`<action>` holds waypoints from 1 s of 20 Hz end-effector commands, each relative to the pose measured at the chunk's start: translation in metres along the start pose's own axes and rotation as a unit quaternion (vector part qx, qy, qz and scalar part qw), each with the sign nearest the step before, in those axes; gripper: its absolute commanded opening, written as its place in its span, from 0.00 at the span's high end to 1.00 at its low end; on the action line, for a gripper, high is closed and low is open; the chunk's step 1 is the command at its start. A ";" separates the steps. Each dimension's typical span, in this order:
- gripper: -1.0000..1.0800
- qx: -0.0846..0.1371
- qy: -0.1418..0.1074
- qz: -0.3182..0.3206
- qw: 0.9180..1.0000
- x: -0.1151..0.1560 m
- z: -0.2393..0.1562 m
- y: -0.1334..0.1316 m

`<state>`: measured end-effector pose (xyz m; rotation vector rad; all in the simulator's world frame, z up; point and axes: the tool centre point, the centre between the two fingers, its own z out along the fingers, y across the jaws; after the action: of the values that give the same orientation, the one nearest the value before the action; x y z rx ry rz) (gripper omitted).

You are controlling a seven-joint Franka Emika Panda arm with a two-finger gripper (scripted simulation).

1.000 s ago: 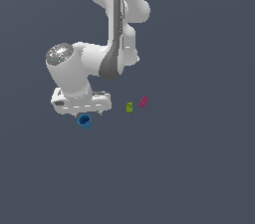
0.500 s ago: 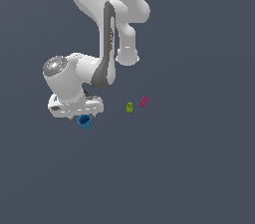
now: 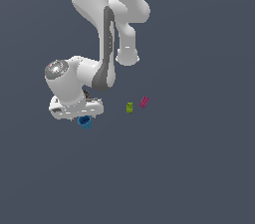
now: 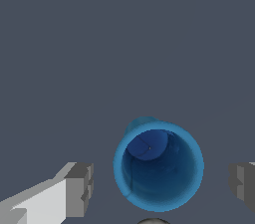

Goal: Pick up a designated object from a clutter of objects.

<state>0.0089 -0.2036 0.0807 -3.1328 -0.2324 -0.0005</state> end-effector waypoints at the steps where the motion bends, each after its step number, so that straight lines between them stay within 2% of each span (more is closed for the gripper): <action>1: 0.04 0.000 0.000 0.000 1.000 -0.001 0.011 0.000; 6: 0.04 0.000 0.000 -0.001 1.000 -0.001 0.034 0.000; 11: 0.04 0.000 0.000 -0.001 1.000 0.000 0.041 0.001; 12: 1.00 0.000 0.000 -0.001 1.000 0.000 0.041 0.001; 20: 1.00 0.000 0.000 -0.001 1.000 0.000 0.041 0.001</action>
<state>0.0084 -0.2049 0.0410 -3.1332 -0.2342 -0.0007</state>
